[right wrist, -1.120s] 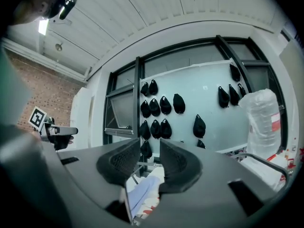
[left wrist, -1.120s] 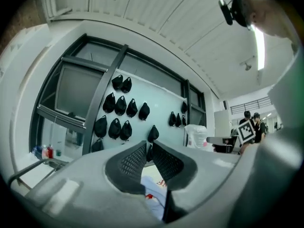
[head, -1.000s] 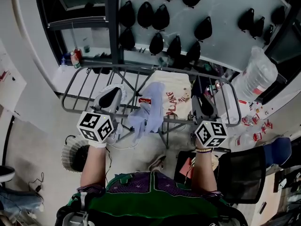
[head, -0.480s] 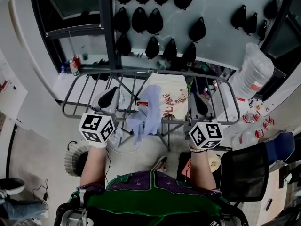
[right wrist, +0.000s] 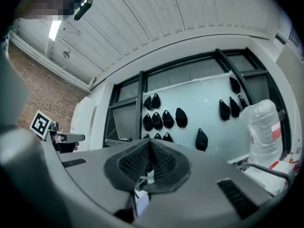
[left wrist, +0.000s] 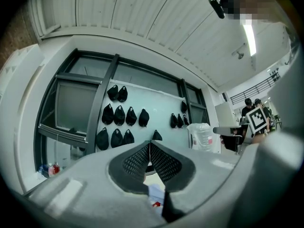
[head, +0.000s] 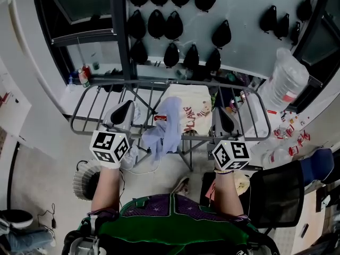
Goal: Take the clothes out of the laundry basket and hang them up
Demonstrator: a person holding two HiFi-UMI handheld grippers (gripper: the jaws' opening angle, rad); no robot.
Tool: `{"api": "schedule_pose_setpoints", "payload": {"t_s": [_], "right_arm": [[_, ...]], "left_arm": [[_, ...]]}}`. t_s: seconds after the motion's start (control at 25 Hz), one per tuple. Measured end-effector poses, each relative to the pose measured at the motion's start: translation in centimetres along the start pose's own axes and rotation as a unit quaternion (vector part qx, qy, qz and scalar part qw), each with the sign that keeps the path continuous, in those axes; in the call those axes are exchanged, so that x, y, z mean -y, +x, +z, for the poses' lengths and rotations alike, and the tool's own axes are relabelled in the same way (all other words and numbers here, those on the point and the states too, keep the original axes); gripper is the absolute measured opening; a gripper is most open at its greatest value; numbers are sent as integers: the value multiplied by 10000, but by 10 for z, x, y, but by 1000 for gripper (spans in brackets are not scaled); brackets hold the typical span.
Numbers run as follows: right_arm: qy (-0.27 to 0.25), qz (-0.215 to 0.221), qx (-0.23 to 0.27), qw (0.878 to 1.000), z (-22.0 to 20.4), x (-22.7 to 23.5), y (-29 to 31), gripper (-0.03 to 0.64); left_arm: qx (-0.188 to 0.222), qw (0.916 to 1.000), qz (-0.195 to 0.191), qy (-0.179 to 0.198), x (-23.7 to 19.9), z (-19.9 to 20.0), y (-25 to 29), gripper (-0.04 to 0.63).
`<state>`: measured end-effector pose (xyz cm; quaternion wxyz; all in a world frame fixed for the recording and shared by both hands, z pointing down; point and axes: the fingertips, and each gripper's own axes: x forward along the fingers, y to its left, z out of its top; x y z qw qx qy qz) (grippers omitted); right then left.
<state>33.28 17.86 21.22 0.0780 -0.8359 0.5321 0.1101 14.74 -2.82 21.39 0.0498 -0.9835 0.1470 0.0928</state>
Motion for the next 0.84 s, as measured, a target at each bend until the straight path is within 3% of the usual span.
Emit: {"api": "schedule_pose_setpoints", "payload": {"t_s": [0.84], "right_arm": [[-13,17,-139,9999,-4,-4,4,-2]], "left_arm": [[-22,9997,210,-116,-11,-8,-15,20]]}}
